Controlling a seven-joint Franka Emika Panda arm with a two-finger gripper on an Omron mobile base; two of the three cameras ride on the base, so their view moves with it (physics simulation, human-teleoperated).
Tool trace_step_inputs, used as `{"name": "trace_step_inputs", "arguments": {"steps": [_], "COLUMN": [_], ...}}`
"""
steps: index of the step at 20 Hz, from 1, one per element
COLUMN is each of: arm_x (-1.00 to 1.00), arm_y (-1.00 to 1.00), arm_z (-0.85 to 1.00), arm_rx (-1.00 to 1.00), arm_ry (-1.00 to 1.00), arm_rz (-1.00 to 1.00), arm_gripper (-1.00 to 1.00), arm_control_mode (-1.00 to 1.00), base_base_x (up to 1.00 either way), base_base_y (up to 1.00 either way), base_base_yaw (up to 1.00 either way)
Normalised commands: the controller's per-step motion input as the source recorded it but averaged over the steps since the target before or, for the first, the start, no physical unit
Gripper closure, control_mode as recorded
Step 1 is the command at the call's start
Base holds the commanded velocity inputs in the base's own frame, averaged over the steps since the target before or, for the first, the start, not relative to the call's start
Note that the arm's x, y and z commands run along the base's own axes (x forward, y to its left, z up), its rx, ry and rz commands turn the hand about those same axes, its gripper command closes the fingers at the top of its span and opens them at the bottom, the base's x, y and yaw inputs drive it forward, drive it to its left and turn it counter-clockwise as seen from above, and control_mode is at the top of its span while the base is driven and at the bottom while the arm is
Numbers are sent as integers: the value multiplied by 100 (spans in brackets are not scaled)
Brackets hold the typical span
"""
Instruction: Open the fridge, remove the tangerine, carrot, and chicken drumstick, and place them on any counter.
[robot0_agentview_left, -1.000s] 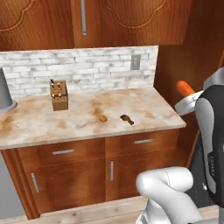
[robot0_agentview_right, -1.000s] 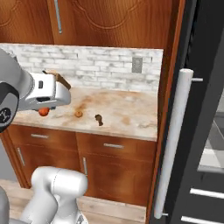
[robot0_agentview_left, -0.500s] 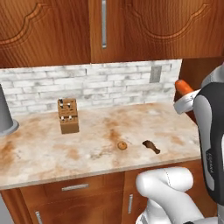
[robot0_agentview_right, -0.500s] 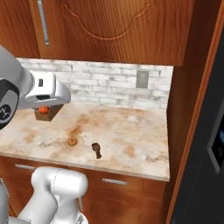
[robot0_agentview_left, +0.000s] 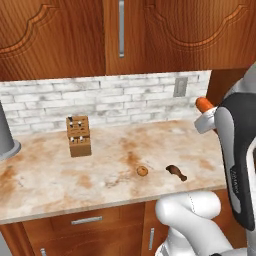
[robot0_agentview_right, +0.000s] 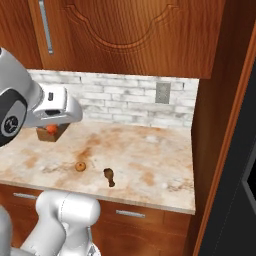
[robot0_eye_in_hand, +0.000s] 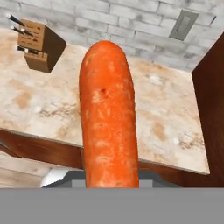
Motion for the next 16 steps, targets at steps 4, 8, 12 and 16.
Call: {"name": "trace_step_inputs", "arguments": {"steps": [4,8,12,16], "arm_x": [59,67,55,48], "arm_y": [4,2,3,0], "arm_z": [-70,-83,-94,-96], "arm_rx": [0,0,-1,-4], "arm_ry": [29,30,10,4], "arm_rz": [1,6,3,3], "arm_gripper": [100,100,100,100], "arm_control_mode": [-100,-100,-100,-100], "base_base_x": [0,0,0,0], "base_base_y": [0,0,0,0], "base_base_yaw": [0,0,0,0]}}
